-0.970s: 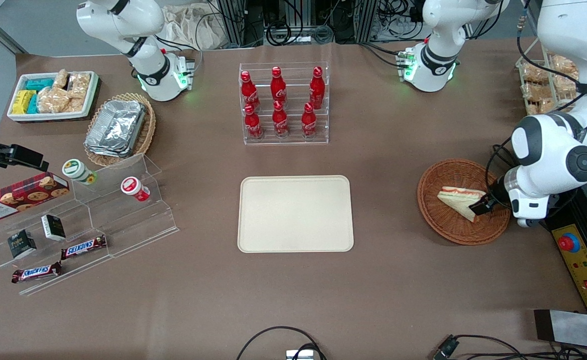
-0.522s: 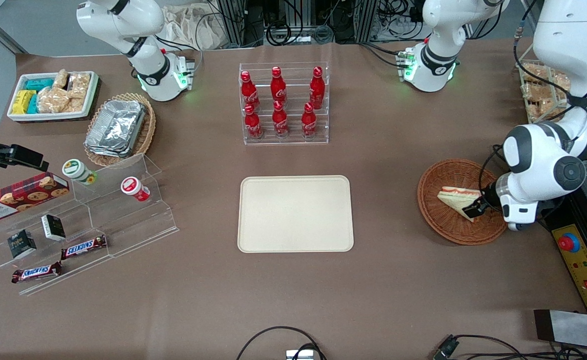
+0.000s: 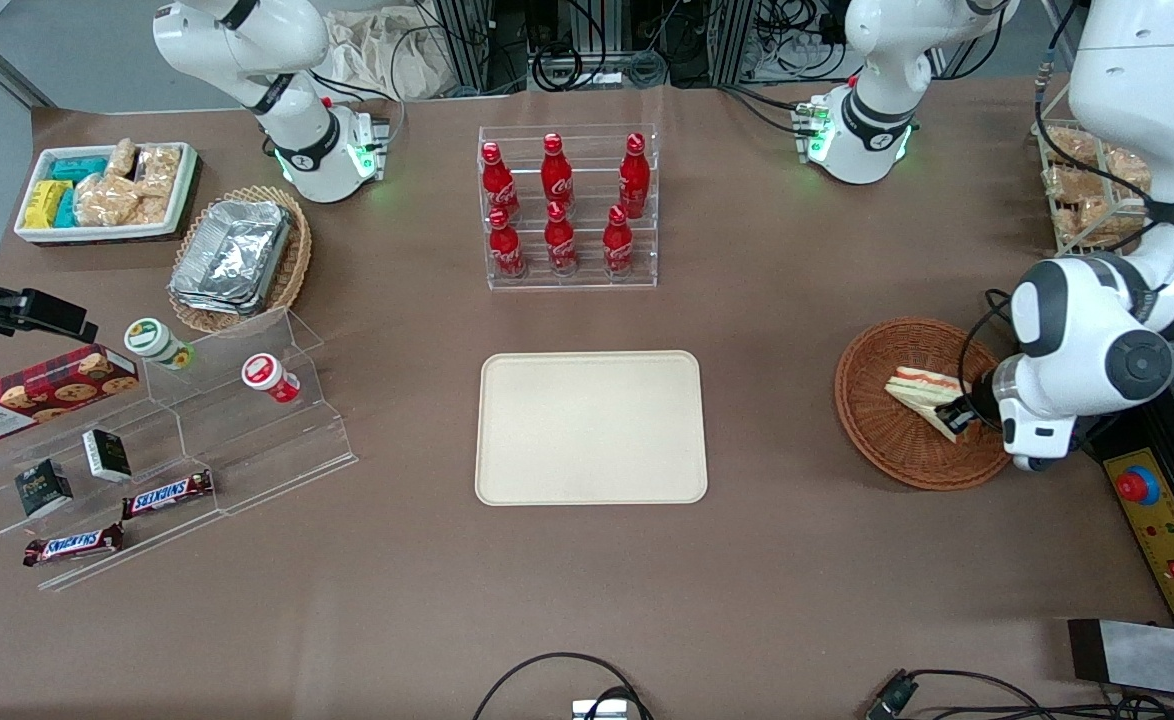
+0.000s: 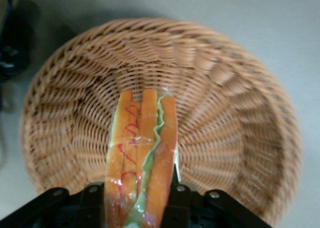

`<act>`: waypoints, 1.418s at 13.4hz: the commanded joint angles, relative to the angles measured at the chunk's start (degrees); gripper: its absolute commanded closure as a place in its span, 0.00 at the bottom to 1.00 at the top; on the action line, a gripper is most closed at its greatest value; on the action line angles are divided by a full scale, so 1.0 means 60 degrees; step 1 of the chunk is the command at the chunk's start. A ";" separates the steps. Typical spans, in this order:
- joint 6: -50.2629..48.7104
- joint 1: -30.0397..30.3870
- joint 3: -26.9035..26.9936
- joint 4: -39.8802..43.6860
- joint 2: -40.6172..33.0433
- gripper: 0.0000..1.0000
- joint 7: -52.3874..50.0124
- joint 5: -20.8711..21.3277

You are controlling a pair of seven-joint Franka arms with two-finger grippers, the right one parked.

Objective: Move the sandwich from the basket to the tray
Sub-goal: 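Lift the sandwich with the left gripper and carry it toward the beige tray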

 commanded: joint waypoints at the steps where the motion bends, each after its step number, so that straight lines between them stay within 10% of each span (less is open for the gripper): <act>1: -0.2344 -0.0429 -0.0011 0.2207 0.0042 1.00 -0.0247 0.0095; 6: -0.3963 -0.1452 -0.0493 0.4380 0.0101 1.00 0.0015 -0.0272; 19: -0.1546 -0.5658 -0.0919 0.6095 0.4494 1.00 0.0076 0.0299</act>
